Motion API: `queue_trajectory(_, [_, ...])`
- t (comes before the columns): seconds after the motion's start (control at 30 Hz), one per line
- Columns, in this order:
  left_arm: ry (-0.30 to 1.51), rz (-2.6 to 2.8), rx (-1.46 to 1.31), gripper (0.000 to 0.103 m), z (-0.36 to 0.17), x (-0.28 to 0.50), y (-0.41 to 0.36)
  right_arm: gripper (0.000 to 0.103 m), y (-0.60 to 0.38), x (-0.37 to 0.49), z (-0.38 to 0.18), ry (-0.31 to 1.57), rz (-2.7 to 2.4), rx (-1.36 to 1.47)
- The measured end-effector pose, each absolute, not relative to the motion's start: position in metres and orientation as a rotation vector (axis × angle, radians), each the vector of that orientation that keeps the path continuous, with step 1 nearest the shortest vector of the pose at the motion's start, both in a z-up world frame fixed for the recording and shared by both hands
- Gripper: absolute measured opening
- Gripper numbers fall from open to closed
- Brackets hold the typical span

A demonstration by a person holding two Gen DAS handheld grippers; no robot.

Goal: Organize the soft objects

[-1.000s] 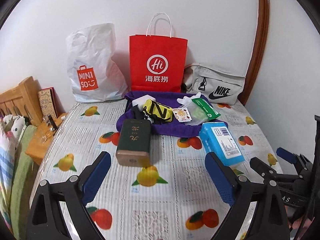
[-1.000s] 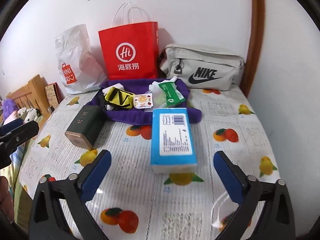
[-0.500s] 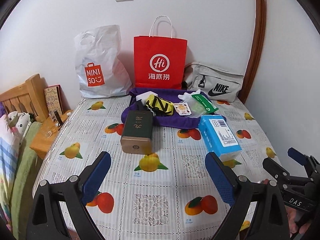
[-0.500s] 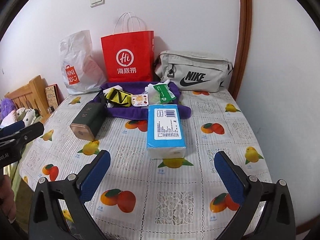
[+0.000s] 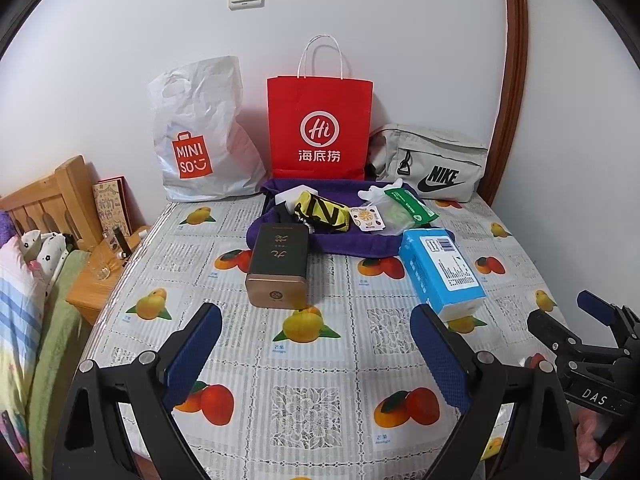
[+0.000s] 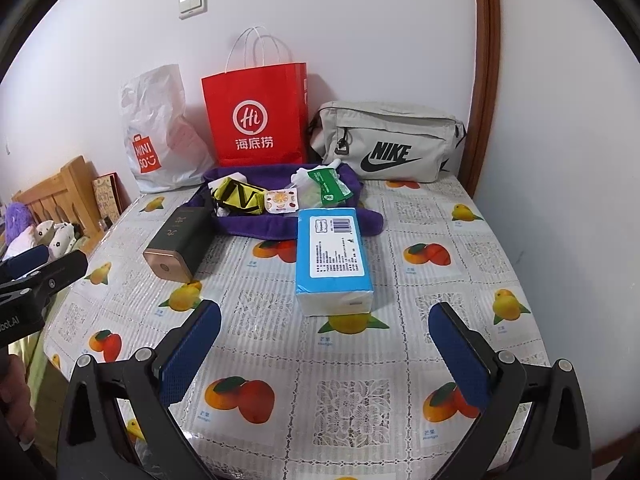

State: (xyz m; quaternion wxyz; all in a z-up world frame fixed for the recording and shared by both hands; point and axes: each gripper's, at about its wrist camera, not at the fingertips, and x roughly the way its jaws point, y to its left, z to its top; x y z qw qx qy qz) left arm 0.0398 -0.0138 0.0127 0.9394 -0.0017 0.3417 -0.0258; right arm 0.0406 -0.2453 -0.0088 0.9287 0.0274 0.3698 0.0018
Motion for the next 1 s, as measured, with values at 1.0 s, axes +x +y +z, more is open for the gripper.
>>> queue_trajectory(1.0, [0.701, -0.059, -0.006, 0.096, 0.0104, 0.0395, -0.0132, 0.102, -0.2474, 0.0397, -0.0087, 0.758, 0.003, 0.056])
